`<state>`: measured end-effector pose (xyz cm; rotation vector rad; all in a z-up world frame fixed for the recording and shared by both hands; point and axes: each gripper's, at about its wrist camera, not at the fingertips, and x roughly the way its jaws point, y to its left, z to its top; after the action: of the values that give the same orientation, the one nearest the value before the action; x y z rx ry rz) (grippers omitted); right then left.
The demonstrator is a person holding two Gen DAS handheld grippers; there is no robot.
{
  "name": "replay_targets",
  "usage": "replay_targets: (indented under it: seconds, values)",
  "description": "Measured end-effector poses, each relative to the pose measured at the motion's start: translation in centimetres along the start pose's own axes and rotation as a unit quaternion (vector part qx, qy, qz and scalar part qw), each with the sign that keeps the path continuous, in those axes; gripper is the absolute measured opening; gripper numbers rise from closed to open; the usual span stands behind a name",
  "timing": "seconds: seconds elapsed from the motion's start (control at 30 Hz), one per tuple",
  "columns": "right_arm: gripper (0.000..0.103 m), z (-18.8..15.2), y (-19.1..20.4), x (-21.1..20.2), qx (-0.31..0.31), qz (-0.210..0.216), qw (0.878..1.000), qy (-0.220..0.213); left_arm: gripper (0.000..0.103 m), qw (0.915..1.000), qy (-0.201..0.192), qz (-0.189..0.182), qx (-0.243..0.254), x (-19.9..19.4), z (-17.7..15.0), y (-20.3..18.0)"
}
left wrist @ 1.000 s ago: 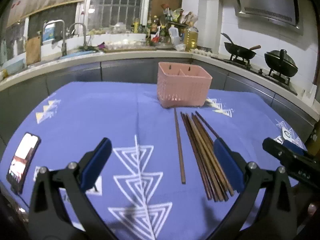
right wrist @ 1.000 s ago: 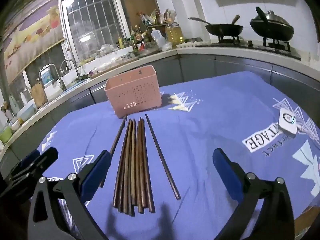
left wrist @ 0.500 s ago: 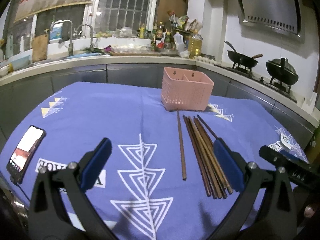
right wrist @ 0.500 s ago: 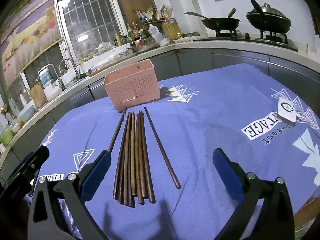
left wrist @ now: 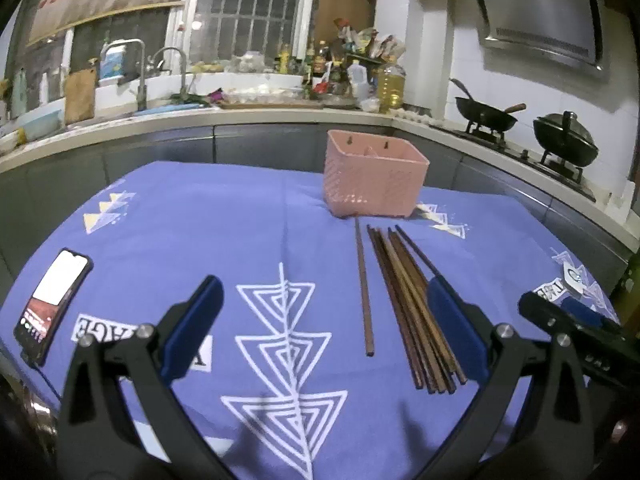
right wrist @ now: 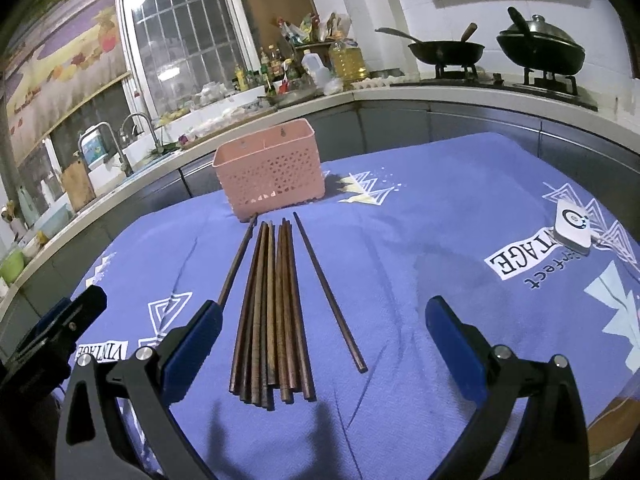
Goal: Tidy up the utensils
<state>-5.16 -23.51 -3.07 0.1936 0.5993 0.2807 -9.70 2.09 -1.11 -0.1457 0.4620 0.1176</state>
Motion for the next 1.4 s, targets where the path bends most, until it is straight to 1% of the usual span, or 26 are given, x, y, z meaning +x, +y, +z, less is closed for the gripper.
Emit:
replay_targets:
  seconds: [0.07,0.1,0.13,0.3,0.37,0.43,0.5,0.53,0.6,0.63,0.67,0.7,0.73,0.77,0.8,0.87,0.9,0.97,1.0,1.03,1.1,1.13,1.17,1.27,1.4]
  values:
    - [0.100,-0.1,0.0,0.1,0.002,0.010,1.000,0.003,0.098,1.0000,0.003,0.003,-0.006,0.1,-0.1,0.4]
    - [0.100,-0.1,-0.1,0.2,0.004,0.023,1.000,0.007,0.098,0.9999,0.004,0.003,-0.009,0.1,-0.1,0.6]
    - [0.100,-0.1,-0.1,0.3,0.006,0.029,1.000,0.009,0.098,0.9999,0.006,0.003,-0.008,0.2,0.2,0.1]
    - [0.100,0.2,-1.2,0.3,0.029,0.009,1.000,0.008,0.098,1.0000,0.002,0.001,0.000,0.3,0.3,-0.1]
    - [0.099,0.5,-1.5,0.3,0.029,0.005,1.000,0.003,0.098,0.9999,0.003,0.005,0.008,0.7,0.5,-0.2]
    - [0.090,0.9,-1.6,0.2,0.023,0.001,1.000,-0.005,0.098,0.9998,0.006,0.005,0.016,1.1,0.9,-0.6]
    - [0.079,1.6,-1.6,0.2,0.010,-0.002,1.000,-0.009,0.098,0.9996,0.011,0.006,0.027,1.8,1.5,-0.9]
    - [0.076,1.9,-1.6,0.1,0.002,-0.001,1.000,-0.013,0.098,0.9995,0.012,0.005,0.030,2.0,1.7,-1.0]
    - [0.064,2.4,-1.5,0.2,-0.014,0.002,1.000,-0.018,0.097,0.9992,0.018,0.002,0.036,2.7,2.4,-1.2]
    - [0.062,2.8,-1.4,0.3,-0.025,0.003,1.000,-0.018,0.094,0.9990,0.023,0.003,0.039,3.2,2.8,-1.2]
    - [0.056,3.1,-1.2,0.5,-0.037,0.004,0.999,-0.017,0.089,0.9987,0.029,0.000,0.041,3.7,3.1,-1.3]
    - [0.049,3.3,-1.1,0.7,-0.045,0.007,0.999,-0.015,0.087,0.9983,0.039,-0.005,0.042,4.2,3.5,-1.3]
    - [0.045,3.5,-1.0,1.0,-0.052,0.011,0.999,-0.010,0.081,0.9978,0.052,-0.011,0.040,5.0,3.8,-1.2]
    - [0.038,3.6,-1.0,1.3,-0.056,0.015,0.998,-0.003,0.077,0.9973,0.062,-0.015,0.037,5.5,3.9,-1.1]
    - [0.030,3.7,-1.0,1.7,-0.058,0.020,0.998,0.006,0.076,0.9966,0.072,-0.020,0.033,6.0,4.0,-1.0]
    - [0.025,3.6,-1.2,2.5,-0.061,0.023,0.998,0.021,0.073,0.9954,0.088,-0.022,0.030,7.1,3.9,-0.8]
    - [0.024,3.4,-1.3,3.0,-0.065,0.021,0.997,0.028,0.071,0.9951,0.091,-0.022,0.032,7.3,3.7,-0.9]
    - [0.023,3.0,-1.3,3.9,-0.073,0.017,0.996,0.044,0.064,0.9931,0.107,-0.023,0.042,8.1,3.2,-1.0]
    - [0.023,2.8,-1.3,4.4,-0.076,0.017,0.995,0.056,0.063,0.9916,0.118,-0.027,0.045,8.6,2.9,-1.1]
    - [0.023,2.4,-1.4,5.2,-0.081,0.017,0.994,0.073,0.063,0.9891,0.135,-0.036,0.044,9.2,2.6,-1.0]
    - [0.023,1.9,-1.2,6.1,-0.085,0.021,0.992,0.093,0.063,0.9844,0.163,-0.053,0.041,10.2,2.1,-0.9]
    - [0.024,1.8,-1.1,6.5,-0.088,0.024,0.990,0.103,0.061,0.9821,0.174,-0.058,0.041,10.6,1.9,-0.9]
    - [0.024,1.6,-1.0,7.0,-0.091,0.029,0.989,0.114,0.057,0.9798,0.184,-0.064,0.042,11.0,1.7,-1.0]
    - [0.024,1.1,-0.3,7.7,-0.106,0.034,0.986,0.127,0.049,0.9748,0.205,-0.075,0.045,11.9,1.1,-1.3]
    - [0.024,0.5,0.6,8.4,-0.130,0.030,0.981,0.138,0.047,0.9710,0.217,-0.087,0.048,12.5,0.6,-1.9]
